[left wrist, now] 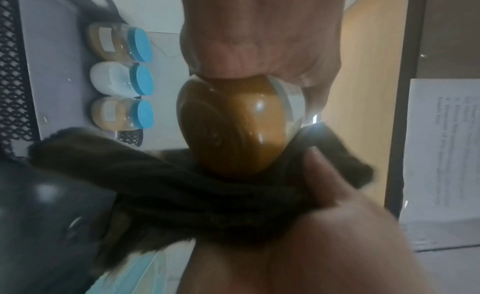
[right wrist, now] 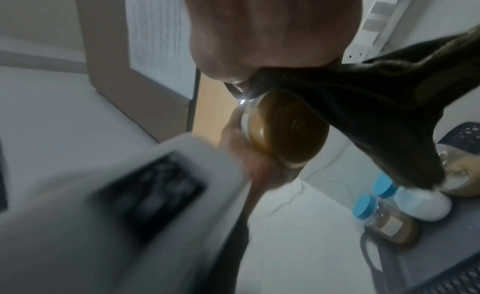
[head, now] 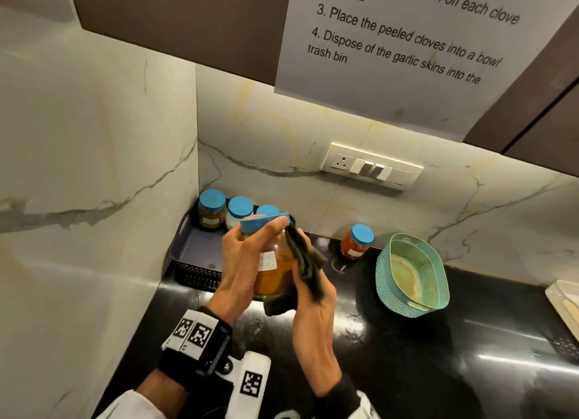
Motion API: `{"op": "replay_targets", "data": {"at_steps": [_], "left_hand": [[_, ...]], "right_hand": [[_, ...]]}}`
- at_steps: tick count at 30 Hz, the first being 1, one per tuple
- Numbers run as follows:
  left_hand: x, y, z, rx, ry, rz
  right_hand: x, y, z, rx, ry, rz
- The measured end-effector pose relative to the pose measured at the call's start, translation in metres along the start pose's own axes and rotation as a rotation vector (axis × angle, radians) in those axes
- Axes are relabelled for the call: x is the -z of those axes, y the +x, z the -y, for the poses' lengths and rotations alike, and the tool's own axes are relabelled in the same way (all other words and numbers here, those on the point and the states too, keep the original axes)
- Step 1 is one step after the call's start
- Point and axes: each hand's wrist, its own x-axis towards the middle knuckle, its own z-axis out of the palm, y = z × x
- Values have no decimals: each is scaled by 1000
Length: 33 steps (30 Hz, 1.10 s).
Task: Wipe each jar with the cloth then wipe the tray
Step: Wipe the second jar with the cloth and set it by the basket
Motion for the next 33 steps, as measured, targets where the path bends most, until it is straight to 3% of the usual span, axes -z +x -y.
{"op": "replay_targets", "data": {"at_steps": [4,9,14,17,21,27,29,30,33], "left_hand": [[-14,-9,2,-31,36,56],[-10,2,-5,-22,-7,18],[-13,-3,1,12,1,-22],[-14,5,-7,19,-64,-63],[-10,11,-11,83,-186,-49],[-2,9,-4,149,-208,-121],[-9,6,-5,125,-208,-157],[-14,5,-5,100,-189,-172],[-23,-3,-6,18,-101,-174]], "right_hand": [[1,39,19,-203,89,-57],[-3,1,8,68,2,-24],[0,37,14,6,-11,24],[-5,18,8,140,-93,80],[-3,-8,-19,379,-434,156],[19,-3,-26,424,-480,332],[14,3,-20,363,-338,287],[10,9,-12,250,-177,204],[-1,32,13,-295,328,-78]]}}
